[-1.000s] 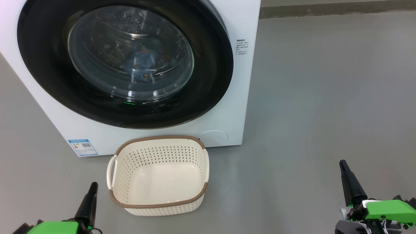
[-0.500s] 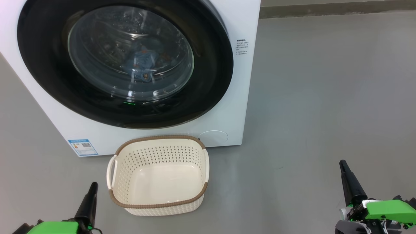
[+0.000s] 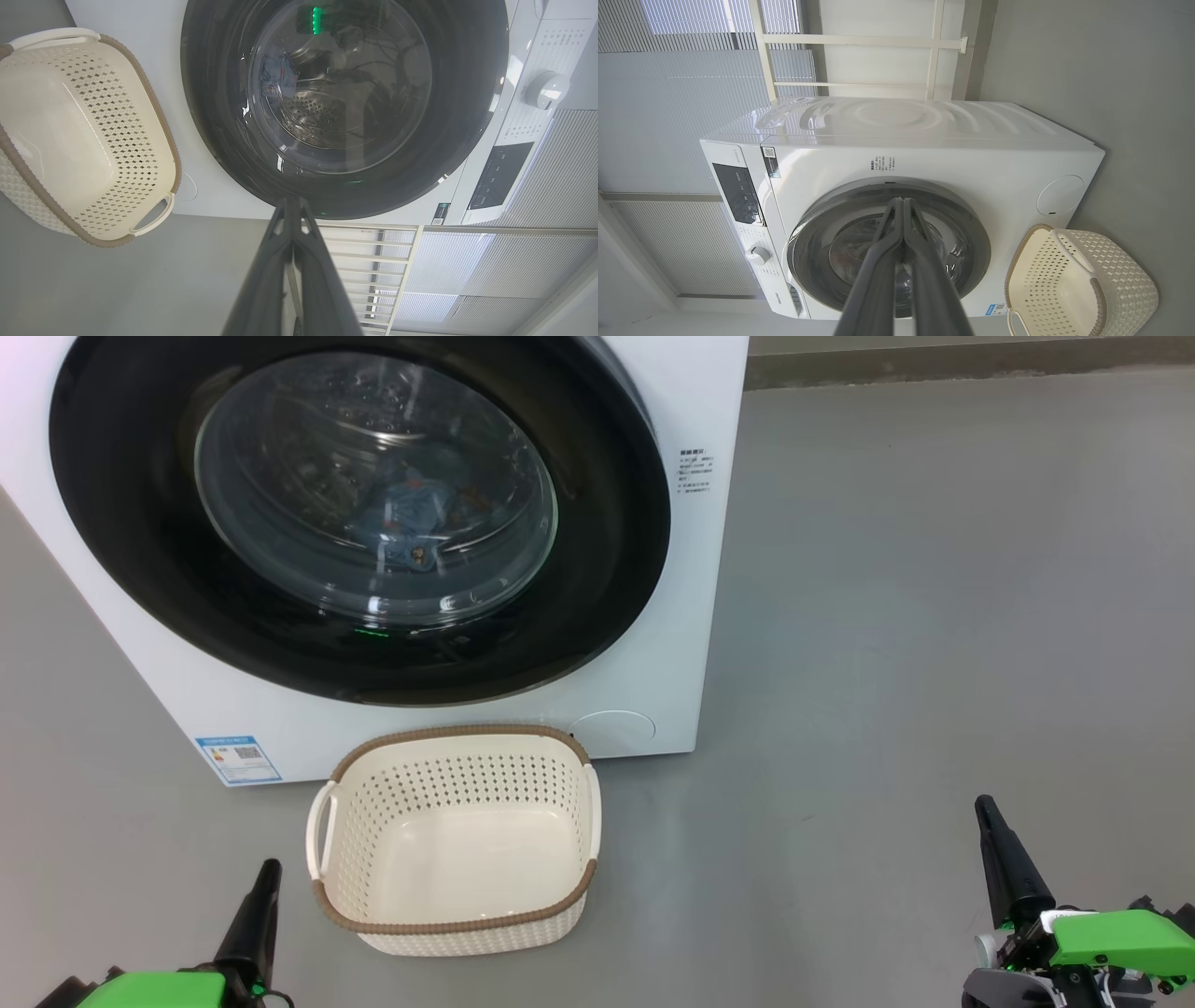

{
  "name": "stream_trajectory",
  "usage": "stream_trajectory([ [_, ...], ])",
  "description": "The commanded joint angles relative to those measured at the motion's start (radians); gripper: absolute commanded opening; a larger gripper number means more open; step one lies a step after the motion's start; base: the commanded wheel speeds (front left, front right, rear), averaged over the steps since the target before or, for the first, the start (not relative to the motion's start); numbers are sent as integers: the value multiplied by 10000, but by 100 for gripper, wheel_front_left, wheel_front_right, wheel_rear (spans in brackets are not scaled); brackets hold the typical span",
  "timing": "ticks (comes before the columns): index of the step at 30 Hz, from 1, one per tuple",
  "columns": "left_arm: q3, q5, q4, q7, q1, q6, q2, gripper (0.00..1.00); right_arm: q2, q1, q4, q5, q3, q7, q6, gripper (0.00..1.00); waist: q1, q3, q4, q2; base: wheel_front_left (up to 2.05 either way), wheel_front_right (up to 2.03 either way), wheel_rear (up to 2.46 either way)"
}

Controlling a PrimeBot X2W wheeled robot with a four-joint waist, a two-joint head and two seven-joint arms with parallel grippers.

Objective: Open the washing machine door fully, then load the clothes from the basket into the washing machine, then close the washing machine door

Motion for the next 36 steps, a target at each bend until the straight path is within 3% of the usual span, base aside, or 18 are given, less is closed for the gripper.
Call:
stream_trajectory([
  [1,352,-78,-209,28,-405,-29,124,0,-30,-105,-307,42,225,80,17,0,0,0,0,0,0,0,0],
  [36,348,-82,-210,25,-405,-29,124,0,-30,-105,-307,43,226,79,17,0,0,0,0,0,0,0,0],
])
